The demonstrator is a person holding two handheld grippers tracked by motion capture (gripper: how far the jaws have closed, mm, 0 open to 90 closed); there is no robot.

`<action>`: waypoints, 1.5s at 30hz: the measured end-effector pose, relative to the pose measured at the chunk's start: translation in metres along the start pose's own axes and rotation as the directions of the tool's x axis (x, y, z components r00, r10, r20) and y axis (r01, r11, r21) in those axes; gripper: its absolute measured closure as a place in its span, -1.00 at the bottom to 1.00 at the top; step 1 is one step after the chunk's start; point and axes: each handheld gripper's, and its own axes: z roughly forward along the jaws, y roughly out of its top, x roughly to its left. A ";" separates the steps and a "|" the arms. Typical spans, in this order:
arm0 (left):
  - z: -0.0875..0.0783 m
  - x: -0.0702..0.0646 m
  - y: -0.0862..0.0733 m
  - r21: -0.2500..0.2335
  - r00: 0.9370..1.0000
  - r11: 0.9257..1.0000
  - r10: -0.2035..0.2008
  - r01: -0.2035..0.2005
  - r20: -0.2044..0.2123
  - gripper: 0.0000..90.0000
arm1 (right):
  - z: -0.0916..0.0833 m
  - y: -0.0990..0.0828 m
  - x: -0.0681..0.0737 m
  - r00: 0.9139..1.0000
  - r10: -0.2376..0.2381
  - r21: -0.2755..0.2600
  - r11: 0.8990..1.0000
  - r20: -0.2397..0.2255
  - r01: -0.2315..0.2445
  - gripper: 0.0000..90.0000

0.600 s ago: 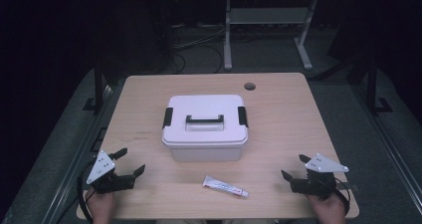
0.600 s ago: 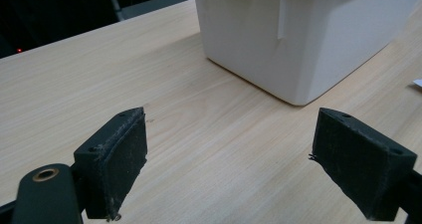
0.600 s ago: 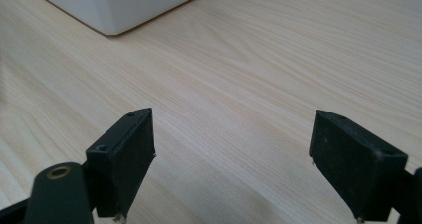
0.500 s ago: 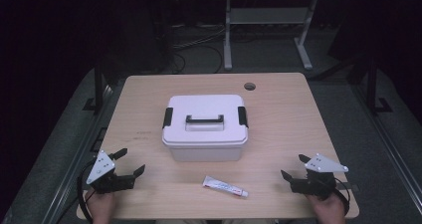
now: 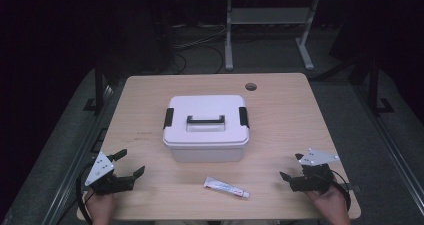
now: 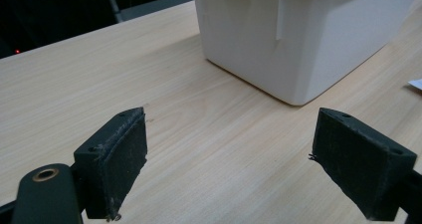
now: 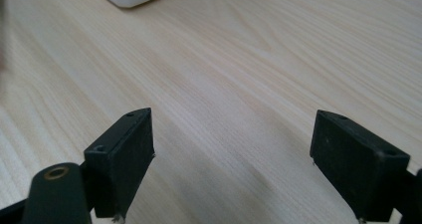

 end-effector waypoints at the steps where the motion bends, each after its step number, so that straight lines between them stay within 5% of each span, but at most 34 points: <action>1: 0.000 0.000 0.000 0.002 1.000 1.000 0.000 0.000 -0.003 -0.70 | 0.000 0.000 0.000 1.000 0.000 0.000 1.000 0.000 0.000 -0.63; 9: 0.000 -0.001 0.000 0.000 1.000 1.000 -0.001 0.001 -0.005 -0.70 | 0.004 0.016 -0.008 0.992 -0.094 0.114 0.988 -0.079 0.103 -0.63; 15: -0.002 0.001 -0.001 -0.009 1.000 1.000 -0.009 0.009 -0.009 -0.70 | 0.007 0.032 -0.010 0.974 -0.185 0.185 0.961 -0.132 0.208 -0.63; 16: -0.001 0.002 -0.001 -0.008 1.000 1.000 -0.009 0.009 -0.009 -0.70 | 0.008 0.038 -0.010 0.961 -0.228 0.220 0.941 -0.154 0.259 -0.63; 17: -0.001 0.002 -0.001 -0.008 1.000 1.000 -0.010 0.010 -0.009 -0.70 | 0.008 0.038 -0.010 0.961 -0.228 0.220 0.941 -0.154 0.259 -0.63; 18: -0.001 0.002 -0.001 -0.009 1.000 1.000 -0.010 0.010 -0.009 -0.70 | 0.011 0.042 -0.009 0.946 -0.273 0.246 0.918 -0.175 0.311 -0.63; 19: -0.001 0.002 -0.001 -0.008 1.000 1.000 -0.010 0.010 -0.009 -0.70 | 0.011 0.042 -0.009 0.946 -0.273 0.246 0.918 -0.175 0.311 -0.63; 20: -0.001 0.002 -0.001 -0.008 1.000 1.000 -0.010 0.010 -0.009 -0.70 | 0.012 0.045 -0.009 0.934 -0.305 0.267 0.899 -0.186 0.347 -0.63; 21: -0.002 0.002 -0.001 -0.008 1.000 1.000 -0.009 0.009 -0.010 -0.70 | 0.016 0.048 -0.008 0.915 -0.345 0.301 0.867 -0.211 0.396 -0.63; 22: -0.002 0.002 -0.001 -0.009 1.000 1.000 -0.009 0.009 -0.010 -0.70 | 0.016 0.048 -0.008 0.915 -0.345 0.301 0.867 -0.211 0.396 -0.63; 25: -0.002 0.003 -0.001 -0.010 1.000 1.000 -0.012 0.012 -0.010 -0.70 | 0.020 0.052 -0.007 0.889 -0.376 0.334 0.829 -0.263 0.449 -0.63; 27: -0.002 0.003 -0.001 -0.013 1.000 1.000 -0.018 0.018 -0.009 -0.70 | 0.023 0.055 -0.007 0.868 -0.398 0.363 0.794 -0.297 0.488 -0.56; 30: -0.002 0.003 -0.001 -0.016 1.000 1.000 -0.021 0.020 -0.009 -0.70 | 0.026 0.058 -0.009 0.855 -0.404 0.384 0.769 -0.326 0.510 -0.57; 34: -0.002 0.003 -0.002 -0.016 1.000 1.000 -0.022 0.022 -0.009 -0.70 | 0.026 0.064 -0.010 0.844 -0.404 0.390 0.756 -0.353 0.525 -0.57; 39: -0.002 0.003 -0.001 -0.012 1.000 1.000 -0.020 0.020 -0.009 -0.70 | 0.029 0.069 -0.011 0.823 -0.409 0.414 0.720 -0.394 0.556 -0.55; 45: -0.002 0.003 -0.002 -0.014 1.000 1.000 -0.022 0.022 -0.009 -0.70 | 0.032 0.077 -0.015 0.816 -0.399 0.438 0.699 -0.418 0.566 -0.53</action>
